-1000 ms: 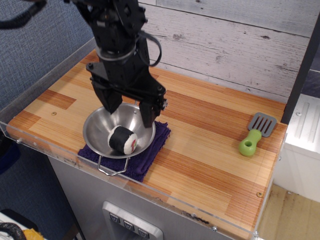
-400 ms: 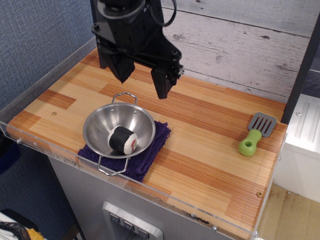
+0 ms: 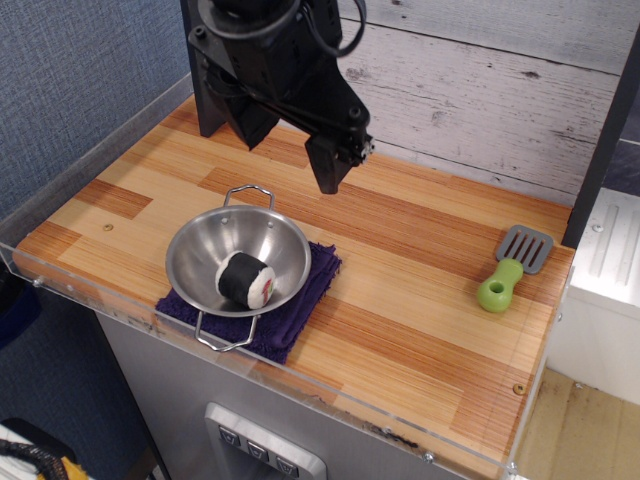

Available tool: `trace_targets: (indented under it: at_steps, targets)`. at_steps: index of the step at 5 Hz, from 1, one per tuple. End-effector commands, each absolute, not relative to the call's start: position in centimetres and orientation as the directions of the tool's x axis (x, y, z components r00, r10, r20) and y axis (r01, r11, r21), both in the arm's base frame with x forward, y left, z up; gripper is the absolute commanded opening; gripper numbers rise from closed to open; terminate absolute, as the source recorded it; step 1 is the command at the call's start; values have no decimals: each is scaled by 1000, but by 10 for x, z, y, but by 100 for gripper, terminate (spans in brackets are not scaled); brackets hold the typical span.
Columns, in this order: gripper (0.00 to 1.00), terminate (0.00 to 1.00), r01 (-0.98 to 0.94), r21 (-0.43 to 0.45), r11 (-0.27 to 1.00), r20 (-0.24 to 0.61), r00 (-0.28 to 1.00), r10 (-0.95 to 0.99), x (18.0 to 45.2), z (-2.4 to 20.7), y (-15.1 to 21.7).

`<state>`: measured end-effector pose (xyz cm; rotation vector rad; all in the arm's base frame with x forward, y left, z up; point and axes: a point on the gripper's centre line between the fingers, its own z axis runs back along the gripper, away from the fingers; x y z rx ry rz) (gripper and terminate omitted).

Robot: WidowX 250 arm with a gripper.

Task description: Place sushi into wok, standing on its side.

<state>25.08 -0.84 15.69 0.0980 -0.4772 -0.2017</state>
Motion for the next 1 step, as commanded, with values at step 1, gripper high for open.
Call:
trace_targets:
  at_steps: [1]
  targets:
    - [100,100,173,150,974,470,854,-223,243,161,-8]
